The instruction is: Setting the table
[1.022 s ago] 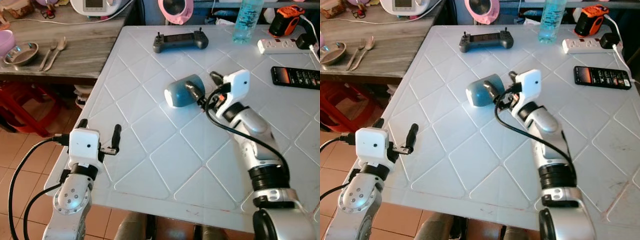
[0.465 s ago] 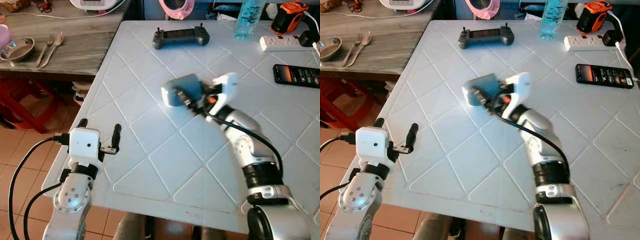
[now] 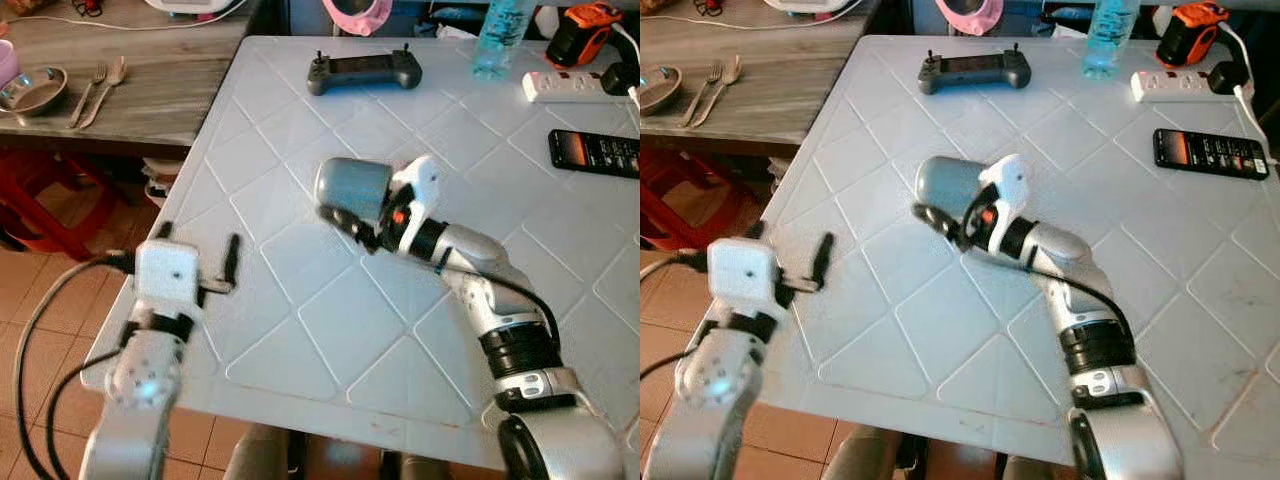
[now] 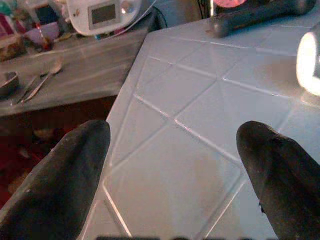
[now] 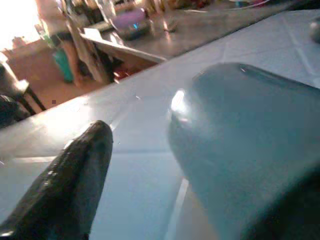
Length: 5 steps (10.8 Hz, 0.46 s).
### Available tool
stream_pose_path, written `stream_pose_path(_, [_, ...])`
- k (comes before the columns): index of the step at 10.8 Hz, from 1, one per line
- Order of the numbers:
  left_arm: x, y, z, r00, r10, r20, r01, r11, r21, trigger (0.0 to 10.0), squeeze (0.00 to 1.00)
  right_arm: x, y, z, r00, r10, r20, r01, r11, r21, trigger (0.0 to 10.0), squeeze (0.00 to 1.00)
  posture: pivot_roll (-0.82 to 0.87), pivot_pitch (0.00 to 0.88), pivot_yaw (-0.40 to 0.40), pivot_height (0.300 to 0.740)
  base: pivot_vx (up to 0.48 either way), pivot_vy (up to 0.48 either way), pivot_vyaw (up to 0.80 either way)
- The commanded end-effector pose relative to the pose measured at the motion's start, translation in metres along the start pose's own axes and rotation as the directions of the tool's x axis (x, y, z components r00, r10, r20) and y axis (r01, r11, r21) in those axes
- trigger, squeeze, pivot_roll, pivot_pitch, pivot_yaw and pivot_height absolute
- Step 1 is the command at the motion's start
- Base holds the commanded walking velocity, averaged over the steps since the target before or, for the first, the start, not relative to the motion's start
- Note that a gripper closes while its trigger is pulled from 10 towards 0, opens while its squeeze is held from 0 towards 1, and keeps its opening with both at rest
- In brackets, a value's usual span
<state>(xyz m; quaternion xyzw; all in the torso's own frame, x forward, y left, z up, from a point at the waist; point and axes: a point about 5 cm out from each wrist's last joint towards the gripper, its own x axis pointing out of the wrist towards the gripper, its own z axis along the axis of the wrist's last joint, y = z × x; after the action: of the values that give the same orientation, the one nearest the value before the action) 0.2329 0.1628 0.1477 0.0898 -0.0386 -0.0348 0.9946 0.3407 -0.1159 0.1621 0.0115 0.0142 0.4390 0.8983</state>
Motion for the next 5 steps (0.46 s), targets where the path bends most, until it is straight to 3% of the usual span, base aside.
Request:
stream_pose_path(1, [-0.001,0.001,-0.003,1.000,0.000,-0.009,0.000,1.000,0.003,10.0,0.00,0.001,0.003,-0.003,1.000,0.013,-0.022,-0.014,0.999,-0.051,0.0,0.00,0.15,0.132,0.078,0.740,0.000,0.000,0.00])
stream_pose_path(2, [0.000,-0.004,-0.003,1.000,-0.017,-0.004,0.017,1.000,-0.001,10.0,0.00,-0.002,-0.002,-0.005,0.997,-0.015,-0.069,0.005,0.989,-0.146,0.0,0.00,0.14,0.131,0.074,0.740,0.000,0.000,0.00])
stream_pose_path(3, [0.002,-0.007,-0.003,1.000,-0.021,-0.001,0.021,1.000,-0.013,10.0,0.00,-0.009,-0.013,-0.007,0.988,-0.078,-0.134,0.037,0.958,-0.285,0.0,0.00,0.14,0.137,0.069,0.740,0.000,0.000,0.00])
stream_pose_path(5, [-0.003,-0.010,-0.007,1.000,-0.018,-0.013,0.018,0.999,-0.031,10.0,0.00,-0.019,-0.022,-0.005,0.978,-0.130,-0.166,0.042,0.892,-0.450,0.0,0.00,0.13,0.148,0.063,0.740,0.000,0.000,0.00])
